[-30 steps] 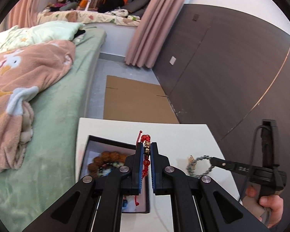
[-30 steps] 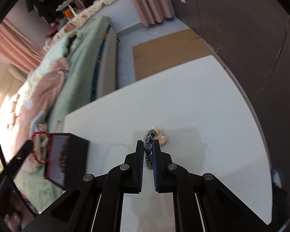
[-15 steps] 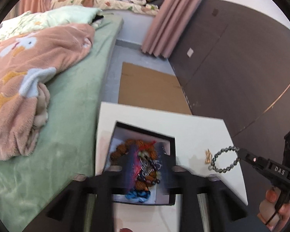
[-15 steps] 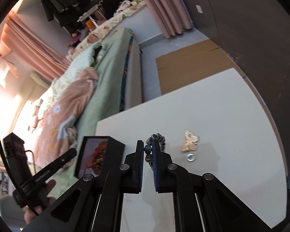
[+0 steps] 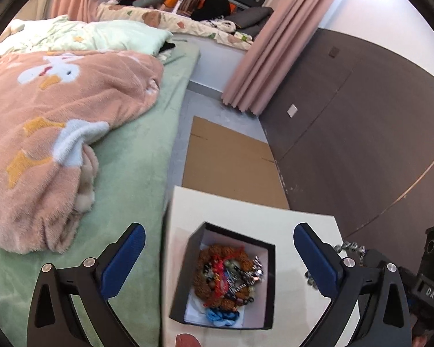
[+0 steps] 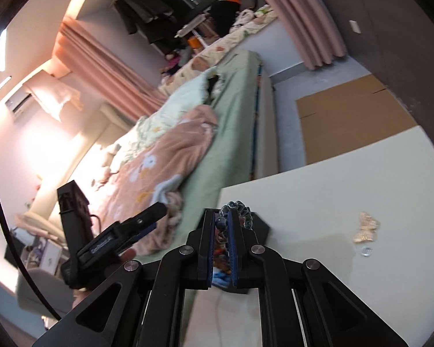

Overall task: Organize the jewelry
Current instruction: 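Lower the grey bead bracelet into the black box and open the right tool, then move the left tool to the small silver ring and grasp it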

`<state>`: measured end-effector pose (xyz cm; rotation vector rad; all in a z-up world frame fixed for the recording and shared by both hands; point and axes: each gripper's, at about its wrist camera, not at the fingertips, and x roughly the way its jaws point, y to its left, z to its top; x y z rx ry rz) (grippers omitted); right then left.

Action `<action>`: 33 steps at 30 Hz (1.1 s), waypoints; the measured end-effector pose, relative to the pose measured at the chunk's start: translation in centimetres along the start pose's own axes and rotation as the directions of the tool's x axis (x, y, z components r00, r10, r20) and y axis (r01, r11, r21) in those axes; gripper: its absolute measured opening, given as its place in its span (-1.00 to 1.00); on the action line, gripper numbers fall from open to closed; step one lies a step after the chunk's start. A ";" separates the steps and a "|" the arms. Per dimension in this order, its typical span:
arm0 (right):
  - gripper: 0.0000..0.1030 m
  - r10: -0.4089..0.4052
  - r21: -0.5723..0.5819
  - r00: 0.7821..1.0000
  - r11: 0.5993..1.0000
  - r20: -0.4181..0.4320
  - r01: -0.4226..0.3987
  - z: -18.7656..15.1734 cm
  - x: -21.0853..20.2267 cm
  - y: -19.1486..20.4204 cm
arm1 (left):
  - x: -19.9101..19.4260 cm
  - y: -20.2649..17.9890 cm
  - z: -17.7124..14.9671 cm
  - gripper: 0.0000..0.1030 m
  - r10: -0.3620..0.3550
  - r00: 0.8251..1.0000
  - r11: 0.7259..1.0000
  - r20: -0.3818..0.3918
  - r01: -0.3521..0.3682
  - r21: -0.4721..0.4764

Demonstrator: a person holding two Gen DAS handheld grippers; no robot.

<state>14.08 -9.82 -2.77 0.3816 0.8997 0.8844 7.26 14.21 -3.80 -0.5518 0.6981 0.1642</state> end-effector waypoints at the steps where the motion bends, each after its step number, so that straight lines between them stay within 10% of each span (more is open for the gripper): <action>1: -0.81 0.009 0.001 1.000 1.000 -0.005 -0.009 -0.1 0.4 0.2 | -0.2 0.3 0.2 0.99 0.002 1.000 1.000 0.011 -0.002 0.001; 14: -0.78 0.045 0.005 0.993 0.999 -0.113 -0.045 -1.1 7.0 3.0 | -1.1 3.2 2.6 0.99 -0.008 0.998 0.998 0.058 0.012 -0.069; 18: 0.17 0.011 0.104 0.981 0.995 -0.195 0.010 -1.3 8.9 0.5 | -1.2 3.3 2.7 0.99 -0.017 0.998 0.997 0.059 0.021 -0.069; 33: 0.19 -0.153 0.137 0.985 0.977 -0.082 0.163 0.4 1.2 -3.7 | -1.4 0.3 1.0 0.99 -0.040 0.999 0.999 0.023 0.039 0.010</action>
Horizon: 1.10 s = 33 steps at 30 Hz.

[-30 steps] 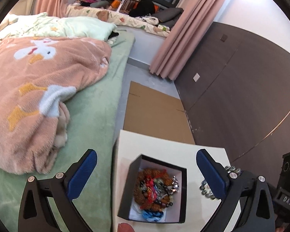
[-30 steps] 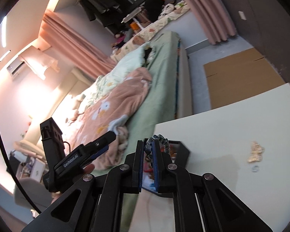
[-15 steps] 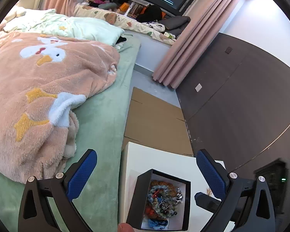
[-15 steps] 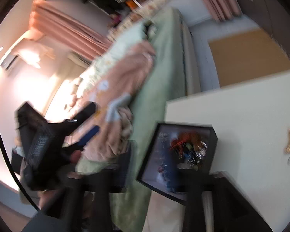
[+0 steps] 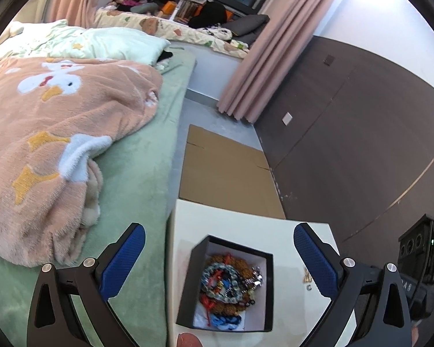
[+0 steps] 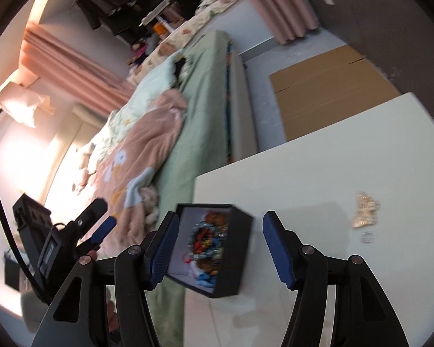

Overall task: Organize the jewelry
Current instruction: 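Move the left tool to the small silver ring and grasp it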

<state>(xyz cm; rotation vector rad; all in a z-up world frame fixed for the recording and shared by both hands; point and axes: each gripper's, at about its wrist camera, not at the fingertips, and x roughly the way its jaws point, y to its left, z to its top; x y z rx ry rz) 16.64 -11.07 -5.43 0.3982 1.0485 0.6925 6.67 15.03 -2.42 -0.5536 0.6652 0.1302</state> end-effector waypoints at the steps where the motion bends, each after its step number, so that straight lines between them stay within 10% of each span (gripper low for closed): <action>1: 0.19 -0.006 0.004 1.000 1.000 0.005 0.006 0.0 -0.3 -0.3 | 0.1 -0.4 -0.3 0.99 -0.004 1.000 1.000 -0.005 0.004 0.008; 33: 0.19 -0.276 0.081 0.960 0.957 -0.050 0.280 -0.2 -8.0 -10.8 | 5.2 -14.6 -8.2 0.70 -0.048 0.992 0.941 -0.121 0.086 0.328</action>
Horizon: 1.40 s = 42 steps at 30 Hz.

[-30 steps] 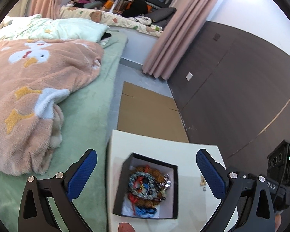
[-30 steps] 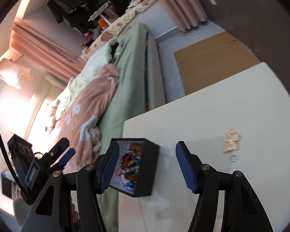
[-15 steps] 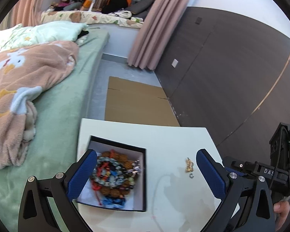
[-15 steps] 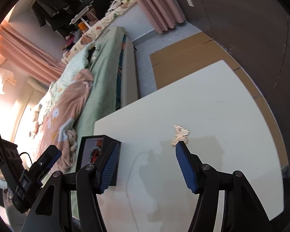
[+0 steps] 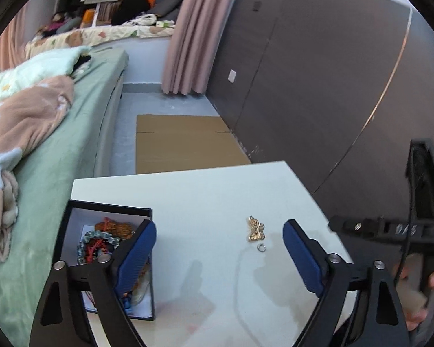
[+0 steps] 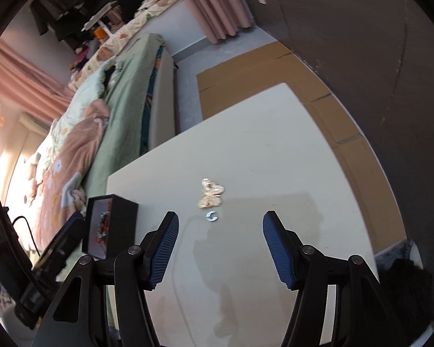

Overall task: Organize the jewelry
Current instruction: 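Move the left tool to the small silver ring and grasp it, then drop the silver ring into the black box with the left tool while the right tool grasps the butterfly brooch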

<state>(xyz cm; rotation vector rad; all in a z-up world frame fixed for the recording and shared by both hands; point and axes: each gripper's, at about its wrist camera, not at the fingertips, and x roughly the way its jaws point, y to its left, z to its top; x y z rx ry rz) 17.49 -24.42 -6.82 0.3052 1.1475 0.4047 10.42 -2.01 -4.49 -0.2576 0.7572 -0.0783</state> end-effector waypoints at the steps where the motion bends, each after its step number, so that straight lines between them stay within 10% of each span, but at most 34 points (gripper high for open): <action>1: 0.19 -0.003 0.014 1.000 1.000 0.000 0.003 0.2 -0.1 -0.7 | 0.3 -0.4 -0.1 0.68 -0.010 1.000 1.000 -0.005 0.010 0.011; 20: 0.19 -0.052 0.039 0.999 0.998 -0.001 0.052 2.0 -1.5 -5.5 | 9.8 -5.9 -3.6 0.05 -0.026 0.981 0.987 -0.190 0.056 0.152; 42: 0.19 -0.078 0.042 0.996 0.996 -0.030 0.080 2.7 -0.4 -5.5 | 12.1 -5.9 -3.8 -0.75 0.033 0.977 0.979 -0.211 0.011 0.204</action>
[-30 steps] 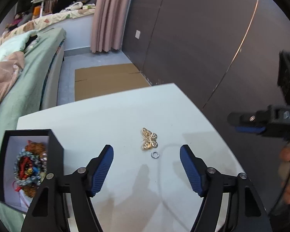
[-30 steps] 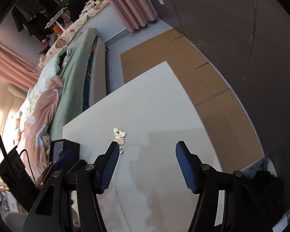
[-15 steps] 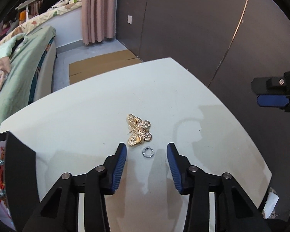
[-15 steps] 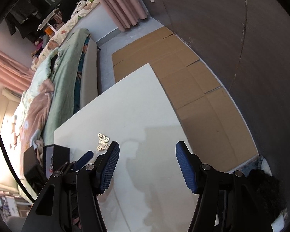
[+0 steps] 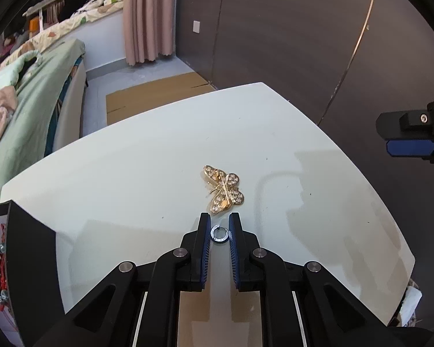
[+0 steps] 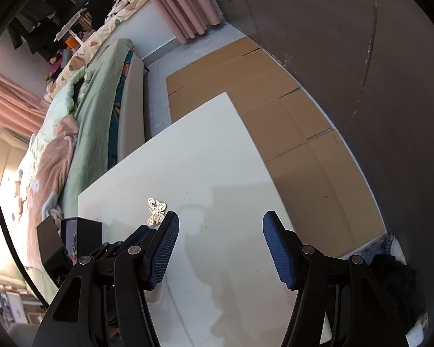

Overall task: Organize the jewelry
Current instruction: 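Drop the silver ring into the black box with the left tool while the right tool grasps the butterfly brooch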

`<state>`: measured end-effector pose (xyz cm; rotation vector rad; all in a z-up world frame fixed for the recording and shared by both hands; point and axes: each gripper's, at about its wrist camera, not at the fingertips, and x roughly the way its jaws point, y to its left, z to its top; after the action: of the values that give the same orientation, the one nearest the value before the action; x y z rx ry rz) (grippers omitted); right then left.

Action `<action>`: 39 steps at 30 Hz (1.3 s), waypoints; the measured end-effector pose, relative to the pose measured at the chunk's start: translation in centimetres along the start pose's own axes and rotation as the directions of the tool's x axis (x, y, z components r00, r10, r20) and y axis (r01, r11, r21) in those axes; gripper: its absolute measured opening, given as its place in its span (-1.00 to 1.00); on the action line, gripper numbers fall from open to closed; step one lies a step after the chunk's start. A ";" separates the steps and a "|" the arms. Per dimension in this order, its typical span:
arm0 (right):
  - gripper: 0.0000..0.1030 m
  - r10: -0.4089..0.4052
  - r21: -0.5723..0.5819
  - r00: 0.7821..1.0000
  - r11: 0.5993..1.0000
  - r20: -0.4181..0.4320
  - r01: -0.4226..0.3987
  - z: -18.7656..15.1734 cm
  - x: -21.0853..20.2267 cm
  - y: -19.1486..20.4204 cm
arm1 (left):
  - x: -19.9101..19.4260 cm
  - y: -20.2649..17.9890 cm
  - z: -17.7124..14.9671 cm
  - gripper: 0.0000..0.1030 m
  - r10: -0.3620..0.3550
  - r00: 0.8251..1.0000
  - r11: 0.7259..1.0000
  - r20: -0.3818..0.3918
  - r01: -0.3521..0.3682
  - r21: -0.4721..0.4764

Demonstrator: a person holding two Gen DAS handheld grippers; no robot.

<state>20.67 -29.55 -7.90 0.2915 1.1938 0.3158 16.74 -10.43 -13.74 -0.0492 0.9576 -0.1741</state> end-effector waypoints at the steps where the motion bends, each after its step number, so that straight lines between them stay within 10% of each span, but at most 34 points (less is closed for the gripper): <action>1: 0.19 0.000 -0.007 1.000 1.000 -0.004 0.000 0.0 0.1 0.1 | -0.2 0.1 0.1 -0.75 -0.002 1.000 1.000 0.006 0.002 -0.005; 39: 0.24 0.053 -0.050 0.988 0.997 -0.145 -0.060 -0.9 8.1 8.9 | -12.1 10.3 1.5 -0.75 0.010 0.972 0.972 0.237 0.046 -0.230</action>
<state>21.72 -18.19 -11.74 0.2588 1.3182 0.4239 12.48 1.70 -4.33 -0.2904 0.7355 -0.0694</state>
